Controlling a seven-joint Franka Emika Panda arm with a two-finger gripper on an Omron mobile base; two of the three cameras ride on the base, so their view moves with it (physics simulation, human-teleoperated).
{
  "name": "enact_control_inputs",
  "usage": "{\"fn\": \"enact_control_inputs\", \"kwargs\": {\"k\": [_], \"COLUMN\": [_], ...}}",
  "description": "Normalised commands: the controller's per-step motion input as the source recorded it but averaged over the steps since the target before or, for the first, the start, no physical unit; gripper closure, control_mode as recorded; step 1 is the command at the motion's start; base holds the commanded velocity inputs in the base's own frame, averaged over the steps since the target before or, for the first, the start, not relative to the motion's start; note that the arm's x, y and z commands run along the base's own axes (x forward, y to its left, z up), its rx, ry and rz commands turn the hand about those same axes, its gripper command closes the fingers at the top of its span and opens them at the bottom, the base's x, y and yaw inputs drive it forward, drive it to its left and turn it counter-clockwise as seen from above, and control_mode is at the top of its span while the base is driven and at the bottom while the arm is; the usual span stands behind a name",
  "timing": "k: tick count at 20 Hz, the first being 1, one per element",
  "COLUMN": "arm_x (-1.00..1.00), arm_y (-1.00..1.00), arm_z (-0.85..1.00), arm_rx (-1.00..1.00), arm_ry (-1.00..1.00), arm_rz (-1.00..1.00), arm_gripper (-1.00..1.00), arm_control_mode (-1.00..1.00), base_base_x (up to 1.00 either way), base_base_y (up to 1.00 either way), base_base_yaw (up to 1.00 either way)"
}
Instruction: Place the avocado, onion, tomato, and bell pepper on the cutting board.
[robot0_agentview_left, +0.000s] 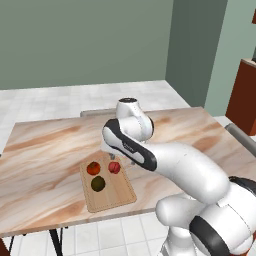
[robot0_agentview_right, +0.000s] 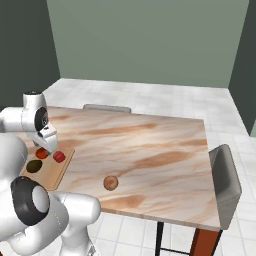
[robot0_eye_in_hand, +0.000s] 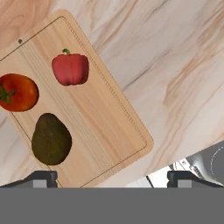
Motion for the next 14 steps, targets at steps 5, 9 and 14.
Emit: {"fn": "enact_control_inputs", "kwargs": {"k": [5,9,14], "arm_x": [-0.07,0.00,0.00], "arm_y": [-0.41,-0.38,-0.32], "arm_z": [0.28,0.17,0.09], "arm_rx": [0.00,0.00,0.00], "arm_ry": [0.02,0.01,0.00], "arm_rz": [0.10,0.19,0.28], "arm_gripper": [-1.00,-1.00,-1.00], "arm_control_mode": [-1.00,-1.00,-1.00], "base_base_x": [0.00,0.00,0.00], "base_base_y": [0.00,0.00,0.00], "base_base_yaw": [0.00,0.00,0.00]}}
